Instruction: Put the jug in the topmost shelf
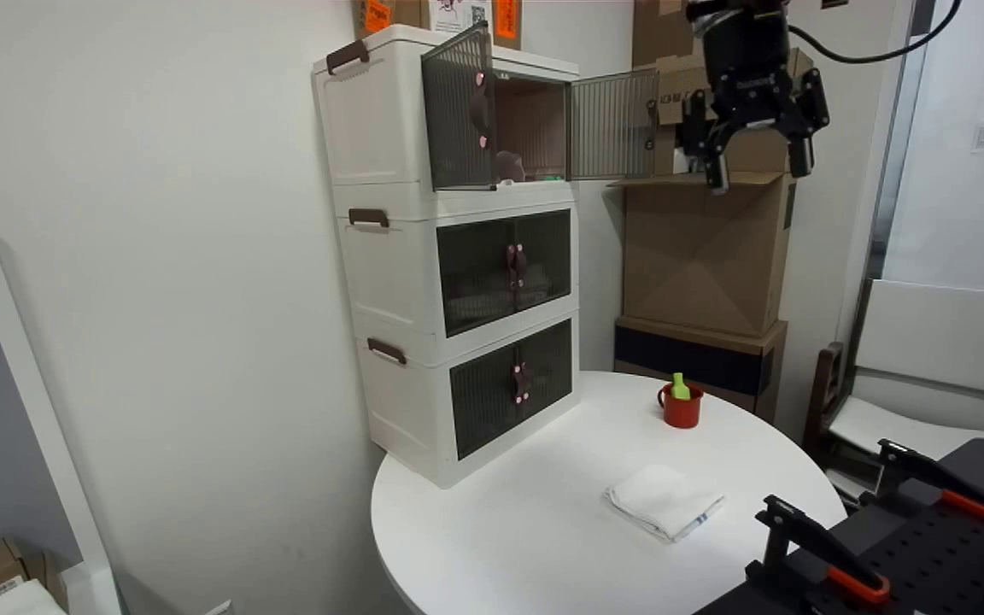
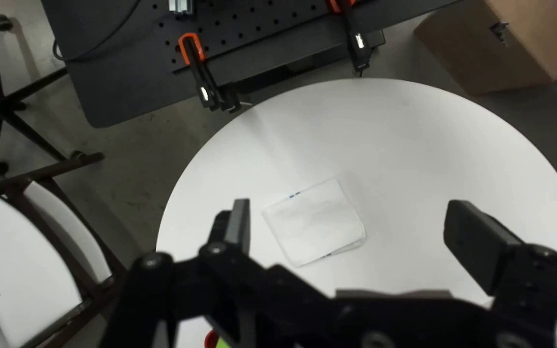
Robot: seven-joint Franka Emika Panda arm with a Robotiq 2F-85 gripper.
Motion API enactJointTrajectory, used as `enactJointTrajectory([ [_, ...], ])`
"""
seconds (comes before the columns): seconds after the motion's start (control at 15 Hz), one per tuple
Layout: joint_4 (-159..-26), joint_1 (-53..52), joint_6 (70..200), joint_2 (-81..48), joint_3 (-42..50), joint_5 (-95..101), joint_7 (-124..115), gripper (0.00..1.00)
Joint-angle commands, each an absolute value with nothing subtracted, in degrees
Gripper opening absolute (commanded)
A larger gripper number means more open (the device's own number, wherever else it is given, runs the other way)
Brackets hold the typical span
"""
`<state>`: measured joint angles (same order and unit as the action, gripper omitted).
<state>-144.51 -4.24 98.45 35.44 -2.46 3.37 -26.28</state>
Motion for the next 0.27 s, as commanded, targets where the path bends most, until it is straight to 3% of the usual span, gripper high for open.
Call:
enactJointTrajectory([
  [0.0,-145.59,-1.78,98.44,36.88,-4.49,2.3,-24.47,1.0],
  [0.2,-146.29,-1.78,98.46,38.02,-4.53,2.27,-24.1,1.0],
])
